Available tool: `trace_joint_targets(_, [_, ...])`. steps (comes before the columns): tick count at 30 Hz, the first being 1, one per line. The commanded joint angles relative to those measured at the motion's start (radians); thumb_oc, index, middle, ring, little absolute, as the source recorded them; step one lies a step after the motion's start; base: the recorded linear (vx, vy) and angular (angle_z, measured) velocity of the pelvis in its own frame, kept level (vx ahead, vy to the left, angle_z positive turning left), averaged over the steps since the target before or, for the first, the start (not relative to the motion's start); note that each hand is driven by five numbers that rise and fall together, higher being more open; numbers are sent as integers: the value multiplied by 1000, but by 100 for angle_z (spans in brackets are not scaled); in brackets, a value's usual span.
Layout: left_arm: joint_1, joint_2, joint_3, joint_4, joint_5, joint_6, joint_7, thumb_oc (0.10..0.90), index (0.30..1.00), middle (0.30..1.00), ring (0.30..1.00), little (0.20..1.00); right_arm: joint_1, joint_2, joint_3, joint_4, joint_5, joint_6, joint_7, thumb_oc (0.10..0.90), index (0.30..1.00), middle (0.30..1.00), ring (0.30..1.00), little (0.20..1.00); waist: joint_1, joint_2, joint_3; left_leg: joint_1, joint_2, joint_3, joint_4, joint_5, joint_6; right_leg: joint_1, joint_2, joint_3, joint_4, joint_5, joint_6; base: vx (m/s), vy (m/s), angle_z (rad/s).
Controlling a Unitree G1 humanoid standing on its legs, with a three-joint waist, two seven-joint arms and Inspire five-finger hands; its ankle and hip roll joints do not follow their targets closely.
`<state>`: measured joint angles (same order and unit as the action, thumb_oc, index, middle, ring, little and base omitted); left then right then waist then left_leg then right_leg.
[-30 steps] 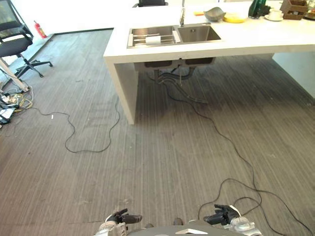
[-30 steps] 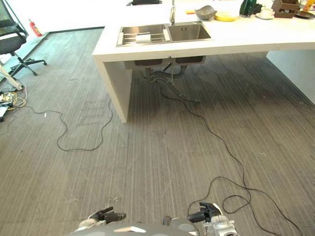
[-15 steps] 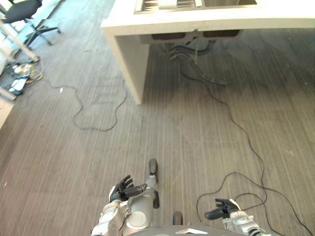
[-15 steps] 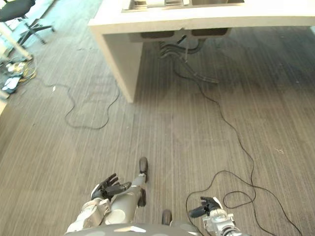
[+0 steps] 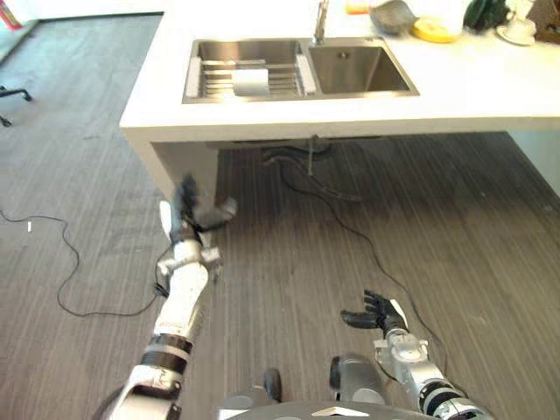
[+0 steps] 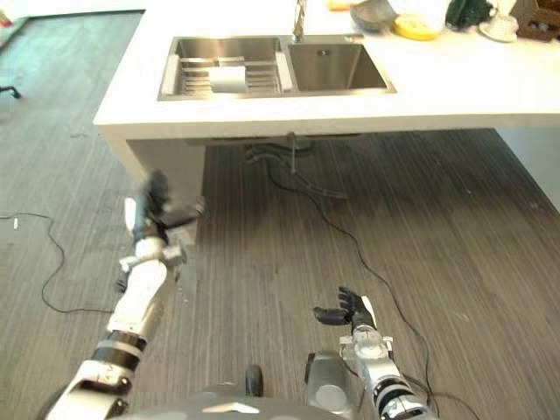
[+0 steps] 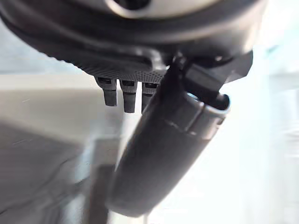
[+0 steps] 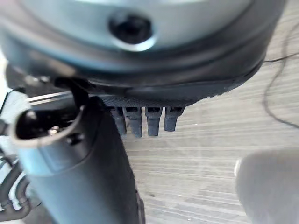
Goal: Place the dishes in the dishwasher.
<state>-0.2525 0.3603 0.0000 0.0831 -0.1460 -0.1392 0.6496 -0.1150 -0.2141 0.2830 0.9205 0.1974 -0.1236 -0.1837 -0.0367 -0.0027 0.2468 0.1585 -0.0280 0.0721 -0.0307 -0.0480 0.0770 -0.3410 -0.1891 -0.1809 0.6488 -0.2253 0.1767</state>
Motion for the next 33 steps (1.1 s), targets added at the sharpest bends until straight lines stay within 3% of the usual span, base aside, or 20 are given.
trace_joint_targets(1, [-58,47,27,-25,203,-134,141,800,900,900,900,900,27,12,-7,90,31,-21,-27,800,900,900,900,900,-29,-44,-62,-38,36,4,-57,0,-97,201,52,72,-414,221,-14,354,-140,42])
trace_joint_targets(2, [-64,51,36,-51,223,-142,154,800,900,900,900,900,46,15,-13,118,38,-20,-20,800,900,900,900,900,-43,-53,-73,-24,32,-7,-57,-20,-106,203,62,109,-533,237,-8,266,-116,47])
trace_joint_targets(4, [-82,58,25,-72,269,-131,151,800,900,900,900,900,80,20,-12,163,35,-11,-7,800,900,900,900,900,-64,-61,-86,-1,37,-22,-57,-47,-119,203,76,170,-629,282,5,333,-161,53])
trace_joint_targets(6, [-92,55,15,-36,343,-115,168,800,900,900,900,900,113,29,-2,202,23,-4,12,800,900,900,900,900,-71,-66,-113,9,38,-29,-57,-41,-131,234,67,158,-659,322,-6,271,-222,105])
trace_joint_targets(9, [-86,50,19,-22,346,-111,170,800,900,900,900,900,115,32,2,216,19,0,19,800,900,900,900,900,-74,-59,-124,13,44,-33,-57,-39,-136,255,70,142,-676,322,-12,152,-125,50])
trace_joint_targets(12, [-68,49,27,35,335,-92,150,800,900,900,900,900,105,5,12,238,-9,4,33,800,900,900,900,900,-79,-38,-151,41,76,-44,-52,-36,-164,318,87,114,-696,296,-35,208,-185,15])
trace_joint_targets(13, [-40,78,34,77,343,-96,125,800,900,900,900,900,84,-17,5,224,0,-1,40,800,900,900,900,900,-77,-33,-142,-4,96,-38,97,-28,-195,356,97,102,-711,281,-56,171,-214,27])
trace_joint_targets(14, [-40,78,34,77,343,-96,125,800,900,900,900,900,84,-17,5,224,0,-1,40,800,900,900,900,900,-77,-33,-142,-4,96,-38,97,-28,-195,356,97,102,-711,281,-56,170,-353,-6])
trace_joint_targets(15, [-17,144,20,60,402,-78,78,800,900,900,900,900,52,-47,-7,170,38,-22,42,800,900,900,900,900,-50,-40,-97,-110,87,-44,349,18,-231,411,94,94,-730,248,-84,71,-209,-34])
trace_joint_targets(17, [-13,155,16,78,404,-72,64,800,900,900,900,900,28,-55,4,153,34,-21,41,800,900,900,900,900,-46,-38,-90,-136,92,-53,383,17,-232,420,99,91,-735,235,-90,80,-133,-41])
trace_joint_targets(20, [-50,130,-13,100,336,-79,36,800,900,900,900,900,-5,-88,22,131,10,-15,31,800,900,900,900,900,-42,-30,-91,-147,157,-13,217,13,-218,441,87,93,-736,212,-72,136,61,-3])
trace_joint_targets(21, [-66,158,-31,92,362,-66,27,800,900,900,900,900,5,-107,15,116,-8,-14,26,800,900,900,900,900,-49,-21,-92,-142,177,-5,167,21,-217,442,83,93,-733,212,-60,169,87,29])
trace_joint_targets(23, [-51,216,-37,82,441,-44,-6,800,900,900,900,900,24,-121,-12,89,-21,-14,31,800,900,900,900,900,-67,4,-113,-93,186,2,66,28,-215,444,84,96,-728,208,-48,141,111,6])
trace_joint_targets(25, [-71,257,-52,88,482,-30,-26,800,900,900,900,900,23,-114,-22,103,-12,-14,40,800,900,900,900,900,-75,12,-137,-39,182,24,-28,55,-215,436,83,97,-727,223,-47,107,88,-36])
trace_joint_targets(29, [-140,342,-121,78,575,-12,-74,800,900,900,900,900,29,-91,-6,120,-15,-9,68,800,900,900,900,900,-82,6,-159,-9,176,45,-57,49,-216,442,71,84,-723,225,-42,36,60,-8])
trace_joint_targets(32, [-223,472,-218,74,695,6,-160,800,900,900,900,900,33,-66,30,160,-18,2,102,800,900,900,900,900,-89,8,-162,7,165,47,-57,33,-207,446,64,91,-719,226,-36,12,63,11])
trace_joint_targets(33, [-228,473,-222,76,695,6,-160,800,900,900,900,900,32,-63,28,161,-18,1,102,800,900,900,900,900,-87,5,-161,8,164,47,-57,33,-207,446,63,92,-719,225,-36,5,20,-4])
